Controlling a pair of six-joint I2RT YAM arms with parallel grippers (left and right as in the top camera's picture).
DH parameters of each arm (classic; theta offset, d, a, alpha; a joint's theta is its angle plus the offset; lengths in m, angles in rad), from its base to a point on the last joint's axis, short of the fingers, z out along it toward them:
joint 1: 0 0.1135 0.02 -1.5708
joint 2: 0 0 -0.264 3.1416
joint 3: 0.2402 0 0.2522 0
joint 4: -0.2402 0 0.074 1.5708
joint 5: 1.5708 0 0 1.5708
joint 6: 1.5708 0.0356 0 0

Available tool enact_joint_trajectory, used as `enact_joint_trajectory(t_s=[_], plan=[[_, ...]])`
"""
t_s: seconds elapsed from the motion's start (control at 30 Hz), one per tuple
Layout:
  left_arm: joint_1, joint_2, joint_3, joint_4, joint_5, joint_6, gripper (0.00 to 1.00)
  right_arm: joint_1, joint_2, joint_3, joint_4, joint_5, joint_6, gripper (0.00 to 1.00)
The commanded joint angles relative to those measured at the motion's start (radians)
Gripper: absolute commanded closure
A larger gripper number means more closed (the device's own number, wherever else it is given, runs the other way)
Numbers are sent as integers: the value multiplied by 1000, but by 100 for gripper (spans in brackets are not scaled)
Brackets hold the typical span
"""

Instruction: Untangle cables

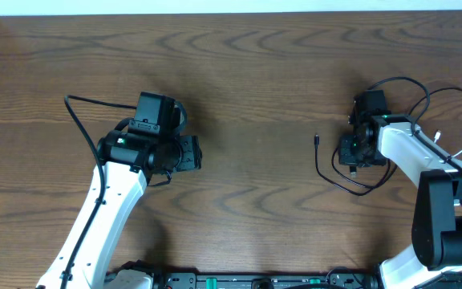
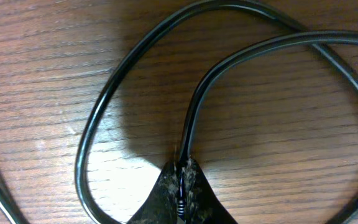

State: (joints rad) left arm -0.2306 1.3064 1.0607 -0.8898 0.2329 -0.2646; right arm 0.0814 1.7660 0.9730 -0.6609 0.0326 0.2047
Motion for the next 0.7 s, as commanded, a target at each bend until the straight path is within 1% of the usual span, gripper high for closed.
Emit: enact_joint_trajectory(t_s=[0.0, 0.17, 0.23, 0.37, 0.43, 0.53, 0.57, 0.63, 0.67], plan=[[-1, 1, -12, -2, -10, 5, 40, 5, 36, -39, -20, -78, 4, 99], [-1, 1, -12, -2, -10, 5, 40, -8, -14, 11, -90, -76, 4, 99], [-1, 1, -12, -3, -10, 5, 40, -25, -50, 58, -128, -61, 4, 99], [-1, 1, -12, -3, -10, 5, 40, -94, -143, 187, -229, 39, 11, 99], [-1, 1, -12, -6, -10, 5, 40, -154, -199, 253, -283, 129, 57, 99], [-1, 1, -12, -6, -10, 5, 40, -235, -263, 306, -300, 192, 87, 99], [-1, 1, -12, -6, -10, 5, 40, -287, -298, 322, -296, 210, 92, 99], [-1, 1, -12, -6, -10, 5, 40, -384, -348, 326, -285, 250, 161, 99], [-1, 1, -12, -6, -10, 5, 40, -475, -359, 326, -278, 240, 218, 99]])
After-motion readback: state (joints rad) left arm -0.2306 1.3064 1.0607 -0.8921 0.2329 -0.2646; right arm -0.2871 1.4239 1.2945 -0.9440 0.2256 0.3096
